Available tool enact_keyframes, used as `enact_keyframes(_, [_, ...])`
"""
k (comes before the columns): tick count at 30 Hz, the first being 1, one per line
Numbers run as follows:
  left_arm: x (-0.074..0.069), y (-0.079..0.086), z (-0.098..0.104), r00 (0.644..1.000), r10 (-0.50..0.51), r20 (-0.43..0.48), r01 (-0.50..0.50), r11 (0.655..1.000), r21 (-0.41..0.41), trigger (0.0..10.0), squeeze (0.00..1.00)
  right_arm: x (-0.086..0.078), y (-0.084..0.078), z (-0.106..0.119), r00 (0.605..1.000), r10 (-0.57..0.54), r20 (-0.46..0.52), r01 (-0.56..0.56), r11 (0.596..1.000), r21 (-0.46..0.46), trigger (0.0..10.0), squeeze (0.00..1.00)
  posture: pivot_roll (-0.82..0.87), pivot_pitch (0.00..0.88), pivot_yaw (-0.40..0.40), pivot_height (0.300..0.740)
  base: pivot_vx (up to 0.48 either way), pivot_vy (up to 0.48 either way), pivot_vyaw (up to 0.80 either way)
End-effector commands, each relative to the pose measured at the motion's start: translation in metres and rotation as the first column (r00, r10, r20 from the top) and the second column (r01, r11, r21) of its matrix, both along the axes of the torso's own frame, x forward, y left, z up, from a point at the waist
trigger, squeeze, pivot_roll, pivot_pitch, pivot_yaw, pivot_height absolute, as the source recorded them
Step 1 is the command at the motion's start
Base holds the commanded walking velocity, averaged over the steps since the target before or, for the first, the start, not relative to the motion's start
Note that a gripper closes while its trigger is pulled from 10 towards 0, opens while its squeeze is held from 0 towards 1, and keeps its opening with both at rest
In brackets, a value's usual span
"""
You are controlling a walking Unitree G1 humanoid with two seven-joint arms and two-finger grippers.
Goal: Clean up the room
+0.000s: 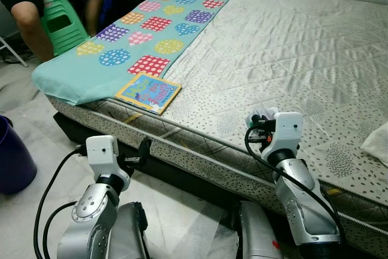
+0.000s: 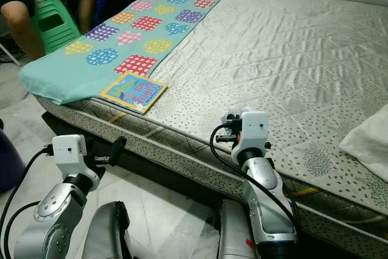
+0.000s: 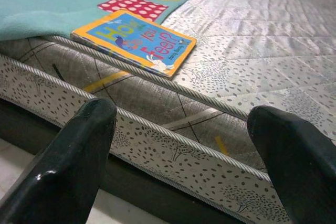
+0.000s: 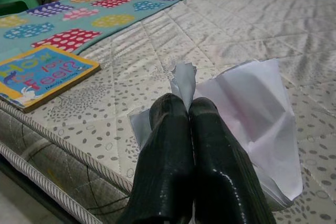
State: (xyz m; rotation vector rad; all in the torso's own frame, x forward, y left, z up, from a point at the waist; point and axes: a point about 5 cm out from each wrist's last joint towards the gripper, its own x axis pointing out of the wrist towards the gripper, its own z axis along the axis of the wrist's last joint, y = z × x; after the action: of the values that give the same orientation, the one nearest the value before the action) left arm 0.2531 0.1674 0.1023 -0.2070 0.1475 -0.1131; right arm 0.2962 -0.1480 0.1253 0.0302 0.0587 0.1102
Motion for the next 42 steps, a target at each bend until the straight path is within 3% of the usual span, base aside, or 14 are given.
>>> enact_keyframes(1, [0.0010, 0.0003, -0.0003, 1.000, -0.006, 0.003, 0.006, 1.000, 0.008, 10.0, 0.00, -0.0021, -0.0003, 0.0037, 1.000, 0.002, 0.004, -0.002, 1.000, -0.006, 10.0, 0.00, -0.16, 0.000, 0.029, 0.523, 0.000, 0.000, 0.00])
enact_keyframes(6, [0.0015, -0.0001, -0.0010, 1.000, -0.008, 0.001, 0.008, 1.000, 0.009, 10.0, 0.00, -0.0042, -0.0006, -0.0007, 0.999, -0.037, -0.019, 0.036, 0.998, -0.057, 10.0, 0.00, -0.16, 0.000, 0.028, 0.523, 0.000, 0.000, 0.00])
enact_keyframes(16, [0.0012, -0.0005, -0.0020, 1.000, -0.013, -0.001, 0.013, 1.000, 0.008, 10.0, 0.00, -0.0037, 0.0014, -0.0004, 1.000, -0.013, -0.026, 0.012, 0.999, -0.045, 10.0, 0.00, -0.16, 0.000, 0.028, 0.523, 0.000, 0.000, 0.00])
enact_keyframes(42, [0.0005, -0.0022, -0.0031, 1.000, -0.026, -0.005, 0.026, 1.000, 0.008, 10.0, 0.00, -0.0053, 0.0000, -0.0025, 0.999, 0.000, -0.040, -0.002, 0.999, -0.052, 10.0, 0.00, -0.17, 0.000, 0.031, 0.698, 0.000, 0.000, 0.00])
